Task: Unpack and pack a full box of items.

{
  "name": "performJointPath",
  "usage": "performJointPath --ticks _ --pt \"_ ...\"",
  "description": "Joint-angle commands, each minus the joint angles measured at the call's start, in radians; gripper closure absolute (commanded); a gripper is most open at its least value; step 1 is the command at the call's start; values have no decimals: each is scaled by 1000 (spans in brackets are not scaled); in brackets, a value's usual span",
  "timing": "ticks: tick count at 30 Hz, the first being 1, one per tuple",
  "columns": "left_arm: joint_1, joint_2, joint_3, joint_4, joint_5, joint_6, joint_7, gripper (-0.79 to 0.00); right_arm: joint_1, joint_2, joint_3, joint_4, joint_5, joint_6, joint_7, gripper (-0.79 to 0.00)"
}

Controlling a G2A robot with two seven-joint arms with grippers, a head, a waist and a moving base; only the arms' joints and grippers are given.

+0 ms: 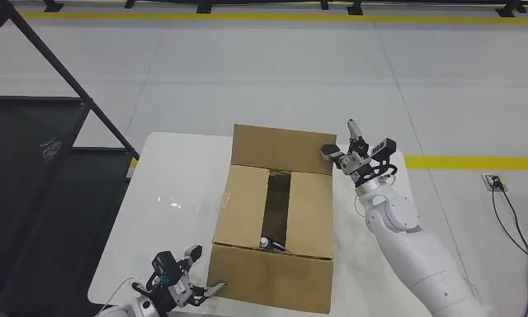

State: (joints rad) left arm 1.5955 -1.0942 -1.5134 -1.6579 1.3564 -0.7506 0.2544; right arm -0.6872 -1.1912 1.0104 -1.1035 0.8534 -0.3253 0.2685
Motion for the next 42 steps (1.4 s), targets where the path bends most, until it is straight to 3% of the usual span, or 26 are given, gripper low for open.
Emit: performJointPath --ticks 1,13,20,42 --pt "0 0 0 0 0 0 0 -785 0 0 0 0 0 0 0 -785" --pt "1 0 1 -4 5 7 -4 -785 -3 0 2 -7 -2 1 -3 -785" --pt "43 1 -12 -23 -8 60 28 -785 32 -13 1 -8 -81 55 -21 -785" --pt "103 -2 28 -37 16 144 98 -785 199 -87 -65 306 -169 204 73 -785"
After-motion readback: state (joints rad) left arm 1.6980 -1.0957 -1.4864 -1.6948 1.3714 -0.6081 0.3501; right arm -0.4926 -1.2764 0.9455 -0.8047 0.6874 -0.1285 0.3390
